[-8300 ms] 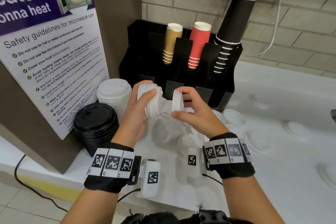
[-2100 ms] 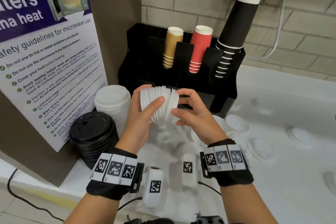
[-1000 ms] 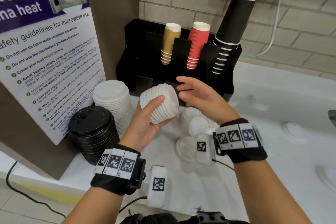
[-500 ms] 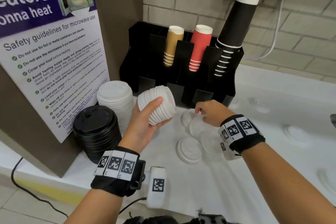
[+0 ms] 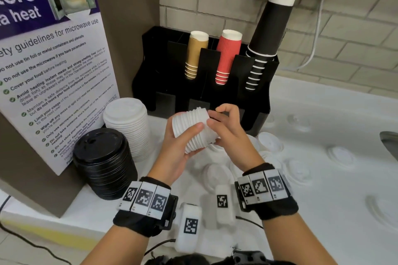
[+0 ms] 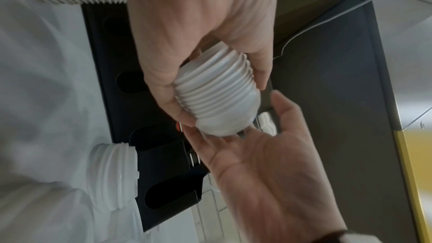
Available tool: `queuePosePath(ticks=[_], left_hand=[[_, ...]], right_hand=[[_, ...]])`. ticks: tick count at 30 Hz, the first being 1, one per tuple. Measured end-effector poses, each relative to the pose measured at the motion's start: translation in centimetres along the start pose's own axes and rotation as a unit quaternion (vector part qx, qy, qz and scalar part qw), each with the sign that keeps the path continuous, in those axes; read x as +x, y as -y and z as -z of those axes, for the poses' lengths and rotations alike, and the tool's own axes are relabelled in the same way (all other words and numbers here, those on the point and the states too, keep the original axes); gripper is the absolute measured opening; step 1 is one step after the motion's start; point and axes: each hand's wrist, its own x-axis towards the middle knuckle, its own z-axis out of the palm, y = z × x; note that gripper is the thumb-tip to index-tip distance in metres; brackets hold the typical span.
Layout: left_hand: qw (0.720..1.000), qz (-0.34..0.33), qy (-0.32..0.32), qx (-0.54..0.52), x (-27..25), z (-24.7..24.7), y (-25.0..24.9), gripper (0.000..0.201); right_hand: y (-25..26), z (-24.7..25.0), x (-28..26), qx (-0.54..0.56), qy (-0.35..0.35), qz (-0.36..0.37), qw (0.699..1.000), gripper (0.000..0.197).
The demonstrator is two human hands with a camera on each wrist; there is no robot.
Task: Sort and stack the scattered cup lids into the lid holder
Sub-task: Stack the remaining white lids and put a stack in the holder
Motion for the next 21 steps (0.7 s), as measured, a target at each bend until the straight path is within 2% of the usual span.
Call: queuePosePath(ticks=[3,9,13,16,21], left_hand=[[1.000,-0.011,-0.001,0.001,0.1,0.1,0.0,0.062],[1.000,-0.005,-0.007,-0.012,0.0,0.2,-0.1,0.071],[0.998,0.044,-0.015,-0.035,0.3,0.7,0.1,0.075],[0.995,0.098,0.001,-0.004,0.7,1.3,0.2,0.061],[0.980,0.186,-0.059,0.040,0.8,2.6,1.2,0.043]], right_hand=[[-0.4,0.3,-0.4,-0.006,0.030,-0.008,1.000,0.046],[-0.4,0.7,-0.3,-0.041,0.037,0.021,0.998,0.053],[-0.4,0.8,0.1,-0.059,0.041,0.026,0.997,0.049],[-0.9,0.8,0.7,-0.107,0.040,0.033,0.993,0.044],[-2.6,0.7,1.2,-0.143,0.070,-0.080,0.984,0.046]])
